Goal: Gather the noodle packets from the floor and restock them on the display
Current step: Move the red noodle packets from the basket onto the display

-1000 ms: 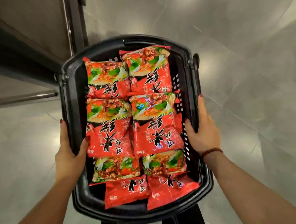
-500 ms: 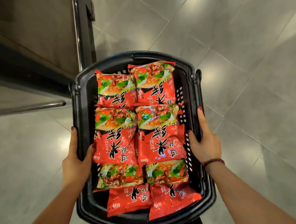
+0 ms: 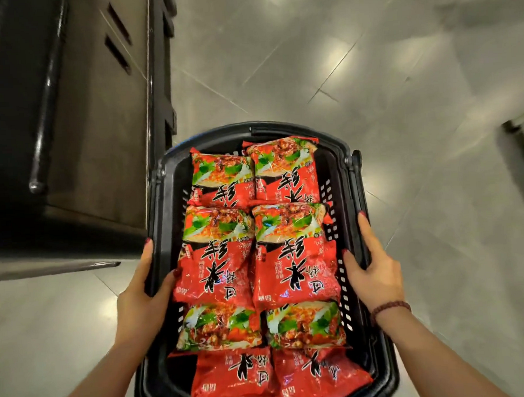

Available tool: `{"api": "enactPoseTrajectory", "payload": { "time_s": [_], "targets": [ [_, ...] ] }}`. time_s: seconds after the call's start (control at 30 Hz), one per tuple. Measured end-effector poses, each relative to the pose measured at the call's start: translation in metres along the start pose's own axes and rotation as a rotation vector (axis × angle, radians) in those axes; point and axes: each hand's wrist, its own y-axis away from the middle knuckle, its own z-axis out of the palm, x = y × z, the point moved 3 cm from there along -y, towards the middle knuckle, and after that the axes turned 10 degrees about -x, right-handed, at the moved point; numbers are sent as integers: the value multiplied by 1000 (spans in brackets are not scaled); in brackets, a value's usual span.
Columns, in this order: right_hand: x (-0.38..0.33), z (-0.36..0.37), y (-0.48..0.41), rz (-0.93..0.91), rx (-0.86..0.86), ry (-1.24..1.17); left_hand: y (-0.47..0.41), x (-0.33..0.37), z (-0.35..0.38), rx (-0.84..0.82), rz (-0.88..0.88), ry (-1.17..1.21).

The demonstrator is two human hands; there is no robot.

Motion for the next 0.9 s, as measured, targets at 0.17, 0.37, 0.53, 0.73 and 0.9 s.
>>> {"api": "enactPoseTrajectory", "payload": {
  "time_s": [0.17, 0.37, 0.53, 0.73, 0.9],
  "targets": [
    [-63, -44, -70, -25, 28, 9, -60, 73, -22, 40, 86, 66],
    [-128, -45, -167, -17, 49, -77, -178, 145, -53, 55, 182, 7],
    [-179, -34, -256, -23, 85, -147, -270, 197, -69, 64, 171, 1],
    [-209, -10, -366, -8, 67, -277, -377, 247, -83, 54, 127, -70],
    [-237, 15, -453, -10, 30, -332, -456, 269, -96, 88, 47, -193]
  ]
}}
